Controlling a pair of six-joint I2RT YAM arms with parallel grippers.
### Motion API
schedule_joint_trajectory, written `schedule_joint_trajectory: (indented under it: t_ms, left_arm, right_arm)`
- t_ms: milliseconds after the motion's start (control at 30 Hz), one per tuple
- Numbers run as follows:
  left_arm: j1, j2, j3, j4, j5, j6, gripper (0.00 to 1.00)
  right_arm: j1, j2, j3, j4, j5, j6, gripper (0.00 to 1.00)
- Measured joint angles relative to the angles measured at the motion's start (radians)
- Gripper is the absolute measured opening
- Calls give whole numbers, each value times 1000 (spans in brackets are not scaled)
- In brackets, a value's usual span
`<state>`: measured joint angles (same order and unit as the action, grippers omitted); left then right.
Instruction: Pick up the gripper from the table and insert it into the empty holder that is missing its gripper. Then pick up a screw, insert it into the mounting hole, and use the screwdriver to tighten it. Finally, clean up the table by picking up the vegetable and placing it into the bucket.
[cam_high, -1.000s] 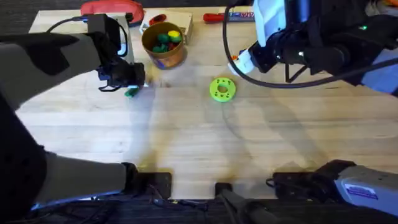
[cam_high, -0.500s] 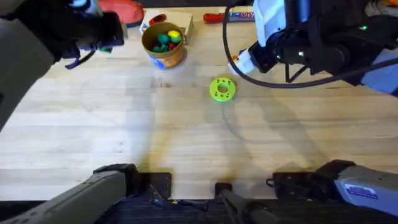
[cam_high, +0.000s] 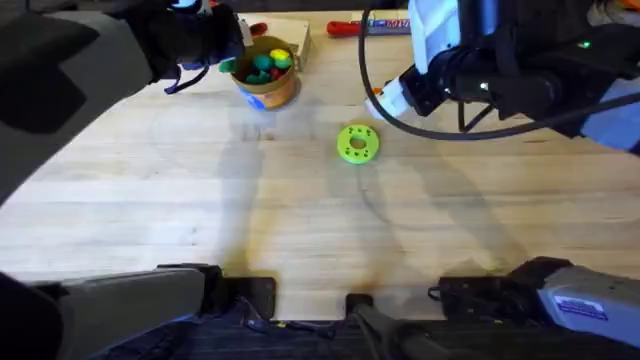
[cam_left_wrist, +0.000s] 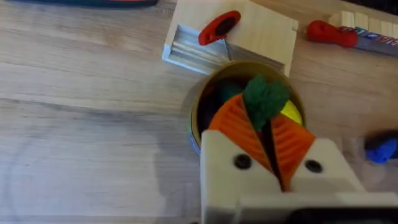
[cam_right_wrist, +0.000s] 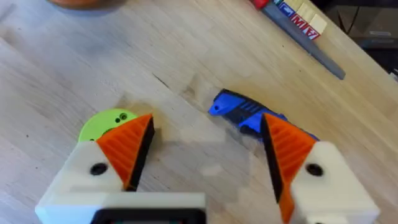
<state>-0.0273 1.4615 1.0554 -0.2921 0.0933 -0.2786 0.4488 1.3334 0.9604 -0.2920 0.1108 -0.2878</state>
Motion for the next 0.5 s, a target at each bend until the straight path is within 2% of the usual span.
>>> schedule_joint_trajectory:
  t_ms: [133,167,200,300,333,367,500]
  left_arm:
    - [1,13,0,21,0,-11,151]
    - [1,13,0,24,0,-9,211]
    - [1,13,0,32,1,-13,316]
    - [1,13,0,49,1,-14,795]
    - [1,13,0,49,1,-17,926]
    - [1,13,0,49,1,-18,971]
    - [0,11,0,49,1,-18,987]
  right_arm:
    - [0,0,0,0,0,1,991]
    - [0,0,0,0,0,1,991]
    - [0,0,0,0,0,1,991]
    - [0,0,0,0,0,1,991]
    - [0,0,0,0,0,1,991]
    - [0,0,0,0,0,1,991]
    - [0,0,0,-1,0,5,991]
